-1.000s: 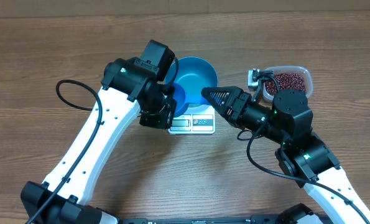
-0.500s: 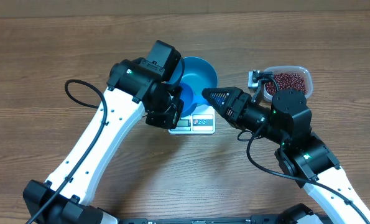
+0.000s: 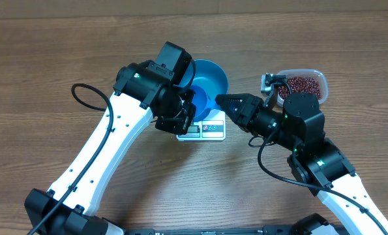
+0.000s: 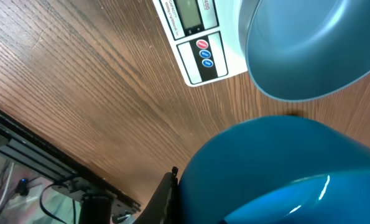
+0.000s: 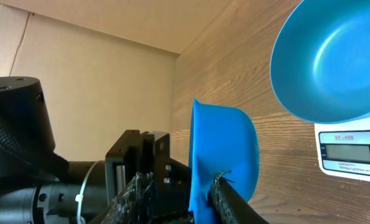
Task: Scoop item into bowl and weigh 150g on scale
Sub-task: 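Move the right gripper to the scoop handle above the bowl, then close the right gripper on the scoop handle, release left gripper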
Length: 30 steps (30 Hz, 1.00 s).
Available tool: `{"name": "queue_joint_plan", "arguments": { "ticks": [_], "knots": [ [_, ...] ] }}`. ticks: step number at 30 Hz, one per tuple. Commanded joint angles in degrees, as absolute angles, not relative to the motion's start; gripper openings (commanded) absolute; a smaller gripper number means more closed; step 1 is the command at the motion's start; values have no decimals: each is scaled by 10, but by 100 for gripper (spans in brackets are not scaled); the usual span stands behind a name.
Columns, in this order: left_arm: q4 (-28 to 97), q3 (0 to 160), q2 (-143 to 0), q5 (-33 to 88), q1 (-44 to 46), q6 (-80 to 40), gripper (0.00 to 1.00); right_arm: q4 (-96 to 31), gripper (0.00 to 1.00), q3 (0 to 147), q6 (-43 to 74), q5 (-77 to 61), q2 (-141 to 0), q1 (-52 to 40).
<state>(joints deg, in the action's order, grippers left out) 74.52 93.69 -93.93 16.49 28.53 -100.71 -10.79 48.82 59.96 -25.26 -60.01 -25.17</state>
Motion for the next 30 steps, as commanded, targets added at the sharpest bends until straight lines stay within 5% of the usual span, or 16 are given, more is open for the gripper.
{"name": "queue_joint_plan", "arguments": {
  "ticks": [1,8,26,30],
  "knots": [
    [745,942,-944,180,289,-990,4,-113,31,499,596,-240,-599,-254],
    [745,942,-944,181,289,-990,4,-117,12,499,596,-240,-599,-254],
    [745,942,-944,194,290,-988,4,-117,10,499,600,-218,-599,-254],
    [745,942,-944,196,290,-997,4,-117,16,499,600,-216,-599,-254]
  ]
}}
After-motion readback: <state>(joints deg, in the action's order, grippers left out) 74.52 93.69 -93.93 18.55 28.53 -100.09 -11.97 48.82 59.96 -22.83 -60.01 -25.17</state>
